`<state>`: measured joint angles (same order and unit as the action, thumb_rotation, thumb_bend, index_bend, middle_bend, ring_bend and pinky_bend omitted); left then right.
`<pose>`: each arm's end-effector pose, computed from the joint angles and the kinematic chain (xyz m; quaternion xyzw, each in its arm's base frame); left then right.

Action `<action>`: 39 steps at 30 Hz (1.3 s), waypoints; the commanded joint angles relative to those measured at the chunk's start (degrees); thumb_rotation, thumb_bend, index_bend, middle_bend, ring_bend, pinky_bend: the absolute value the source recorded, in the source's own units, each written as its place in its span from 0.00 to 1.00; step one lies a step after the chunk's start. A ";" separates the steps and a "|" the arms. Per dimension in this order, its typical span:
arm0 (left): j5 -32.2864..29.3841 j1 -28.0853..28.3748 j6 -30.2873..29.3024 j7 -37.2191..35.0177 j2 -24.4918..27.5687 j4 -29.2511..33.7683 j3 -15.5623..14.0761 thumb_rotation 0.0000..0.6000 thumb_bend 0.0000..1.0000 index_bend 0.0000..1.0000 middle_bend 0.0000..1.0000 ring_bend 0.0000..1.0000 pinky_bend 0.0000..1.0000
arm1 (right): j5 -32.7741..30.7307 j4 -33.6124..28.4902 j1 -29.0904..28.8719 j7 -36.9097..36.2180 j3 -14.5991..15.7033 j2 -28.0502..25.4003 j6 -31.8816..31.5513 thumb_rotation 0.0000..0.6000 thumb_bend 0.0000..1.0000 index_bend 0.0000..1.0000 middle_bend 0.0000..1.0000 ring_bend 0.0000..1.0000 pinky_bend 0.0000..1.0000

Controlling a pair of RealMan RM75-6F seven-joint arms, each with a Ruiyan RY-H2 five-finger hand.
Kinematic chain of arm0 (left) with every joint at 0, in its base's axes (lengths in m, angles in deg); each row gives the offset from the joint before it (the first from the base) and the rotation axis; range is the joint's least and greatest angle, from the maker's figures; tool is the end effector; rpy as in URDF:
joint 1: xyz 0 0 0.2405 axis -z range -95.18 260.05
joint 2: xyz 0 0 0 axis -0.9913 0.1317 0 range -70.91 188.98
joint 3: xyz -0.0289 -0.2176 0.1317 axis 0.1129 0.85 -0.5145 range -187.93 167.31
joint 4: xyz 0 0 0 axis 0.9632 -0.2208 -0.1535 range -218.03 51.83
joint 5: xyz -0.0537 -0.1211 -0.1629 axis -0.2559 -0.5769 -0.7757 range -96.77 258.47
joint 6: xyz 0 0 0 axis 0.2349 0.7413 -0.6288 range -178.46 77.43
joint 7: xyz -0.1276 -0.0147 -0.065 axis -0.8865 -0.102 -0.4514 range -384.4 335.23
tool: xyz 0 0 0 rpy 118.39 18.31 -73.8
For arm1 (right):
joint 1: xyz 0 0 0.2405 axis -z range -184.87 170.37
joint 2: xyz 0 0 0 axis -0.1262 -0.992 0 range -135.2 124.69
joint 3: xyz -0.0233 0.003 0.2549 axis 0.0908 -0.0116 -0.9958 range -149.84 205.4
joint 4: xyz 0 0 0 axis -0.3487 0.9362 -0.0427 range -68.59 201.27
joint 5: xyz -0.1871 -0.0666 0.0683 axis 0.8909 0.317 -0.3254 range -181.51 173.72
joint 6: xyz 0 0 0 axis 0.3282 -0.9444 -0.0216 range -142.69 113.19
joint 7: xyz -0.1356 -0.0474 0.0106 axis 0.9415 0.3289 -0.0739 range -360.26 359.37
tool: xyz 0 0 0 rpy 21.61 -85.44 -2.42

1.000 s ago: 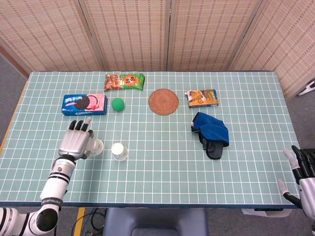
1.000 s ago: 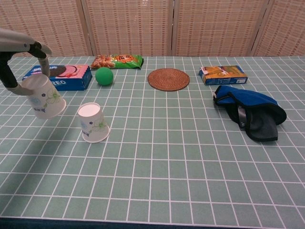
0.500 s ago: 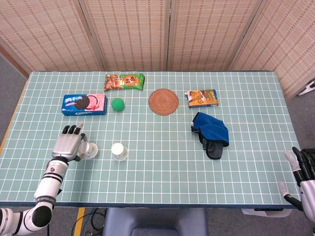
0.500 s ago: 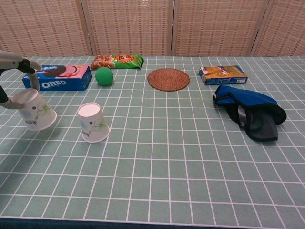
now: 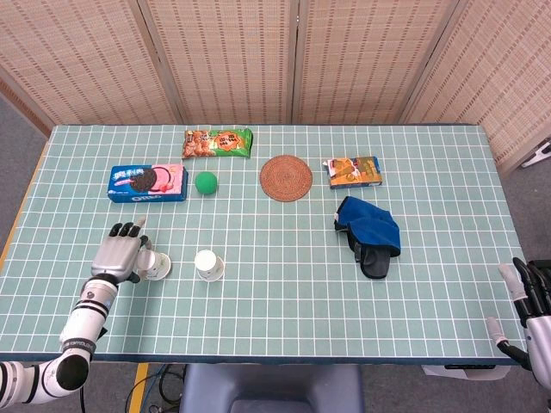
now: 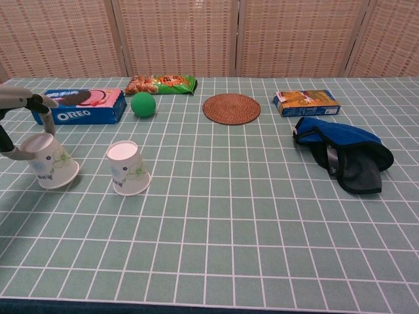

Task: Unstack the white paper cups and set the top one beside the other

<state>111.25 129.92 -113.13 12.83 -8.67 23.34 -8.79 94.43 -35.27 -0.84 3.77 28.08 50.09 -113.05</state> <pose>-0.1993 0.3247 0.0758 -0.7049 -0.4327 -0.1845 0.5309 -0.2800 -0.1095 0.2031 0.5936 -0.3337 0.4057 0.6097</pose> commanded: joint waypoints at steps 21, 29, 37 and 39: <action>1.64 -1.08 3.09 -2.65 -3.14 -4.43 0.69 1.00 0.29 0.45 0.00 0.00 0.00 | 0.03 0.15 0.07 -0.75 -0.03 -0.33 -0.17 1.00 0.34 0.01 0.00 0.00 0.00; 2.06 -0.92 2.36 -2.14 -3.66 -4.14 1.04 1.00 0.30 0.38 0.00 0.00 0.00 | -0.14 0.18 0.13 -1.05 -0.08 -0.54 -0.24 1.00 0.34 0.01 0.00 0.00 0.00; 1.79 -1.16 -0.54 -0.60 -3.04 -1.12 1.31 1.00 0.30 0.23 0.00 0.00 0.00 | 0.19 0.17 0.21 -1.26 0.02 -0.70 -0.43 1.00 0.34 0.01 0.00 0.00 0.00; 1.73 -1.08 -1.64 0.23 -2.68 0.41 1.47 1.00 0.30 0.21 0.00 0.00 0.00 | 0.39 0.23 0.28 -1.32 0.05 -0.70 -0.65 1.00 0.34 0.01 0.00 0.00 0.00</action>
<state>113.08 128.80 -114.14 12.52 -11.62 22.97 -7.44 94.83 -35.05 -0.57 2.45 28.12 49.39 -113.70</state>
